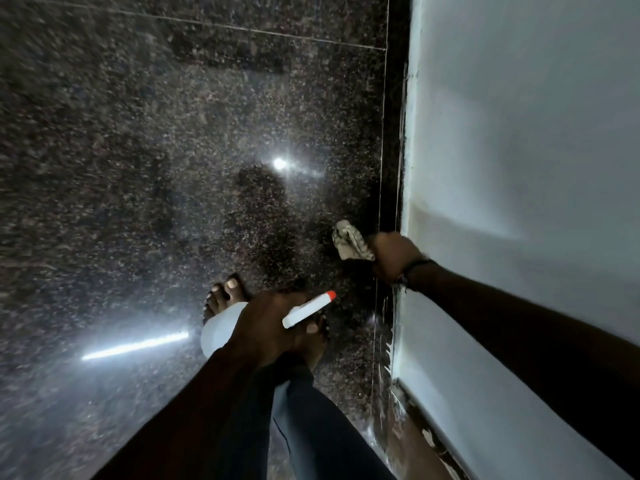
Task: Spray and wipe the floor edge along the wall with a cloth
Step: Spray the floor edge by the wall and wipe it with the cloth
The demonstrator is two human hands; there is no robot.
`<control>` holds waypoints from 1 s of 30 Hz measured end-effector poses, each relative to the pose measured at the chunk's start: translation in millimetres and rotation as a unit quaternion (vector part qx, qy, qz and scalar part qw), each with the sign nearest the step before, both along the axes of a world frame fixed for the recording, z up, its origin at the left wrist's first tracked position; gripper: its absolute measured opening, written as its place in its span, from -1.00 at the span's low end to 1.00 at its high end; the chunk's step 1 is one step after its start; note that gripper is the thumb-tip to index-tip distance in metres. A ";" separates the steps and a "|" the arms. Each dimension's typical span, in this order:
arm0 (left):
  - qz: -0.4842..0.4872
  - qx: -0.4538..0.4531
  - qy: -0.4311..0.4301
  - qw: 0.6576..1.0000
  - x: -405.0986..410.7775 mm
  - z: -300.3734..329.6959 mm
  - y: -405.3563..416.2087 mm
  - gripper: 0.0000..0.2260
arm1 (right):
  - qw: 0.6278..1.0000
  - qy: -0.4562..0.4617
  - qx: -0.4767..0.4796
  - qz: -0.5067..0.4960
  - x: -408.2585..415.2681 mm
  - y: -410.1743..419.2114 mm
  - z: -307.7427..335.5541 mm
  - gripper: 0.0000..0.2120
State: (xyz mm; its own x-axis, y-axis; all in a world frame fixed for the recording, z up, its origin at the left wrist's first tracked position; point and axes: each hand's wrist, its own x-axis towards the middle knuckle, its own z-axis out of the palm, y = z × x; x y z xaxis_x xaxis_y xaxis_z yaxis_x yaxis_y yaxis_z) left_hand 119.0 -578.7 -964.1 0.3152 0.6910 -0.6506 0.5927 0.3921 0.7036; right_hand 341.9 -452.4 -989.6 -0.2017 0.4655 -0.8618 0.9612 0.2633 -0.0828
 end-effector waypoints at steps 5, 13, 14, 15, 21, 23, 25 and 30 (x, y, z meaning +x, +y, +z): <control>-0.009 0.013 0.048 0.999 5.3 17.8 -3.7 -0.69 | 0.995 0.033 0.075 -0.061 -5.3 28.9 3.5 -0.61; 0.061 -0.004 0.041 0.997 -4.7 23.3 -33.5 -0.78 | 0.993 -0.055 0.021 0.102 -14.1 19.6 0.3 -0.72; 0.052 0.001 0.047 0.998 -5.5 25.1 -36.8 -0.79 | 0.988 -0.066 0.017 0.135 -13.4 12.0 -1.2 -0.72; 0.038 0.004 0.048 0.998 -5.2 25.2 -39.8 -0.80 | 0.981 -0.076 0.025 0.179 -6.4 3.3 -7.8 -0.73; 0.053 -0.024 -0.002 0.998 -3.0 13.7 -61.0 -0.76 | 0.954 -0.089 -0.020 0.284 18.7 -57.6 -51.7 -0.56; 0.054 -0.025 0.007 0.998 -1.9 15.1 -66.4 -0.76 | 0.905 -0.090 -0.069 0.409 18.3 -73.2 -55.6 -0.62; 0.043 -0.021 0.012 0.999 -0.8 14.6 -72.7 -0.81 | 0.926 -0.115 -0.042 0.357 22.4 -80.3 -49.7 -0.61; 0.060 0.004 0.014 0.998 -2.0 17.5 -81.4 -0.76 | 0.978 -0.115 -0.019 0.171 26.0 -89.8 -31.2 -0.62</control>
State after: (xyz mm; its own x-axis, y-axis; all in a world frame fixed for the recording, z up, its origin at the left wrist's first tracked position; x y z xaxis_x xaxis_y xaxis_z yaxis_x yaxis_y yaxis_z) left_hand 117.0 -660.0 -946.6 0.2114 0.7276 -0.6526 0.5615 0.4561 0.6904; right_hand 367.9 -542.3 -1020.8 -0.1380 0.3724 -0.9178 0.8121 0.5729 0.1104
